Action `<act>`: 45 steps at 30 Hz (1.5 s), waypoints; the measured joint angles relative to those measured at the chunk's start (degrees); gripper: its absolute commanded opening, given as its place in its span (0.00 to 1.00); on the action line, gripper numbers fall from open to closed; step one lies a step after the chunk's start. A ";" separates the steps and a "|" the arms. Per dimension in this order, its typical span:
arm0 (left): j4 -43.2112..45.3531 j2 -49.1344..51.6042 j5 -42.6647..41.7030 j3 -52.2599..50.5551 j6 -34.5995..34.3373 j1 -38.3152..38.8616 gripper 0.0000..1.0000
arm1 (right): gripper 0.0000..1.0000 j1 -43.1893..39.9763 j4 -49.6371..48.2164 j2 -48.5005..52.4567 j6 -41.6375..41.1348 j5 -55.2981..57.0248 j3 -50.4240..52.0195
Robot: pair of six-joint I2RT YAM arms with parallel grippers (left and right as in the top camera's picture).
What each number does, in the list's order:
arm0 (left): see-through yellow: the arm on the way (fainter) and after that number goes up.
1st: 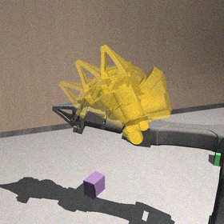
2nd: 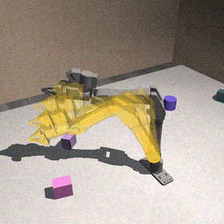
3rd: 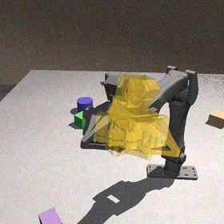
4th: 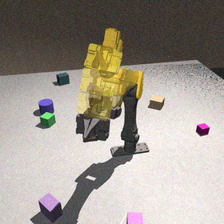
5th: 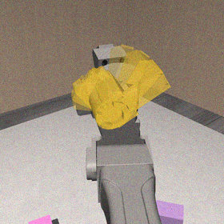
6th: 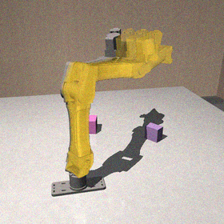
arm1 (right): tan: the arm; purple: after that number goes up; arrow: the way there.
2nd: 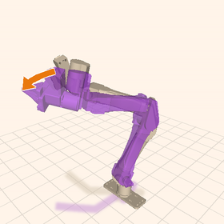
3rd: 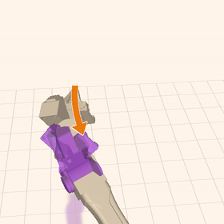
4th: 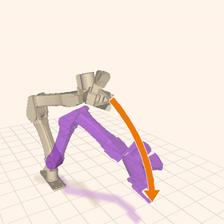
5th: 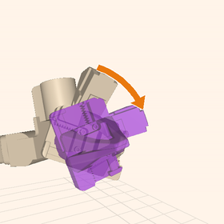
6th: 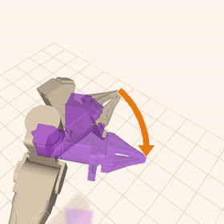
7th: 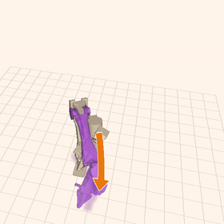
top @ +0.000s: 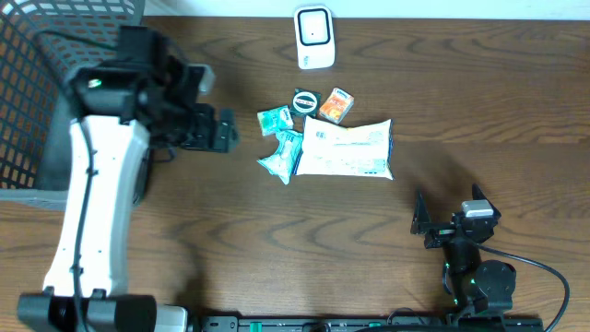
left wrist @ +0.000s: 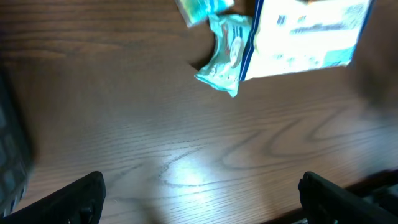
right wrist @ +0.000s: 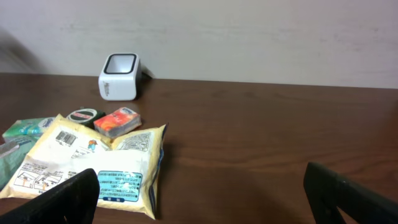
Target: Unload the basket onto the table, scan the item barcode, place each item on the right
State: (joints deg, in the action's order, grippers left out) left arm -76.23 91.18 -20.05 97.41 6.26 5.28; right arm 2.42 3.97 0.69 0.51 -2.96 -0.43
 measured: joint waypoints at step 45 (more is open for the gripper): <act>0.24 7.63 21.94 0.00 -10.80 4.37 0.98 | 0.99 0.00 -0.26 0.00 -1.40 -1.81 0.00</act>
State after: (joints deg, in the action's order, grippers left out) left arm -75.99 98.80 1.89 97.41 -4.54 9.65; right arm 2.42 3.70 0.69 -0.89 -4.78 -0.43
